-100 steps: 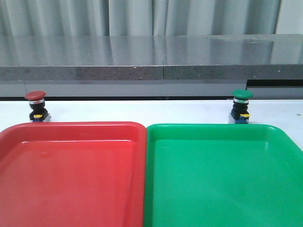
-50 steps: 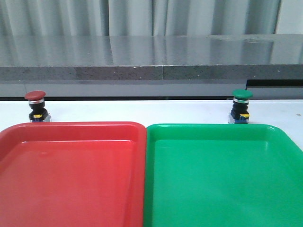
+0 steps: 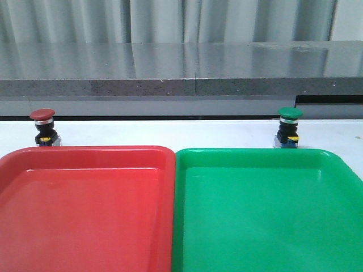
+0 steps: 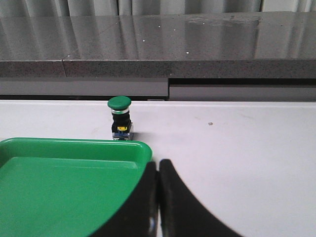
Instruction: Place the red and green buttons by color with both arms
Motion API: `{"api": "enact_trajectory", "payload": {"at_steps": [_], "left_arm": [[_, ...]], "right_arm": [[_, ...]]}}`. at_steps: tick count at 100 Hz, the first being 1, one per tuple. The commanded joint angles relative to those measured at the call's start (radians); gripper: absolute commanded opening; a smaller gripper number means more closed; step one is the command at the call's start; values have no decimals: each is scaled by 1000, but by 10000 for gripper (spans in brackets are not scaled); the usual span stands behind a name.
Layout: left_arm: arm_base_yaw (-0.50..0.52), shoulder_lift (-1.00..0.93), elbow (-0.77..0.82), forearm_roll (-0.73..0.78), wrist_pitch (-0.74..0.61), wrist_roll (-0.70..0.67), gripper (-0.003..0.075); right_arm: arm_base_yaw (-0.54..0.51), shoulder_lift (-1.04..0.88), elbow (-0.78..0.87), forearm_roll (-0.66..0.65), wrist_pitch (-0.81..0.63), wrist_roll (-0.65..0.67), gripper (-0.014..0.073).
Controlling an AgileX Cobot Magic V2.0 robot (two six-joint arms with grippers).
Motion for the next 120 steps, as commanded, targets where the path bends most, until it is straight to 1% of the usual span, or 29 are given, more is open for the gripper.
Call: {"api": "enact_trajectory", "payload": {"at_steps": [1,26,29,34,41,43,46,48,53,55,58,60,65,70,90,120], "left_arm": [[2,76,-74,-13,-20,0,-19],[2,213,-100,-36,-15,0,-12],[2,222,-100,-43,-10,0,1],[2,229,-100,-50,-1,0,45],[2,236,-100,-49,9,0,146],[2,236,-100,-49,9,0,185],[2,236,-100,-49,9,0,260],[2,236,-100,-49,9,0,292],[2,236,-100,-49,7,0,420],[2,236,-100,-49,7,0,450],[2,236,-100,-49,5,0,516],[2,236,-100,-49,-1,0,547],[2,236,-100,-49,-17,0,595],[2,236,-100,-49,-19,0,611],[2,271,-116,-52,-48,0,610],[2,513,-241,-44,-90,0,609]], "right_arm": [[-6,-22,-15,1,-81,-2,-67],[-6,-22,-15,1,-81,-2,-67],[-6,-22,-15,1,-81,-2,-67],[-6,-22,-15,1,-81,-2,-67],[-6,-22,-15,1,-81,-2,-67],[-6,-22,-15,1,-81,-2,-67],[-6,-22,-15,1,-81,-2,-67],[-6,-22,-15,1,-81,-2,-67],[-6,-22,-15,1,-81,-2,-67],[-6,-22,-15,1,-81,-2,-67],[-6,-22,-15,1,-81,-2,-67],[-6,-22,-15,1,-81,-2,-67],[-6,-22,-15,1,-81,-2,-67],[-6,-22,-15,1,-81,-2,-67],[-6,-22,-15,1,-81,-2,-67],[-6,-22,-15,1,-81,-2,-67]]}}
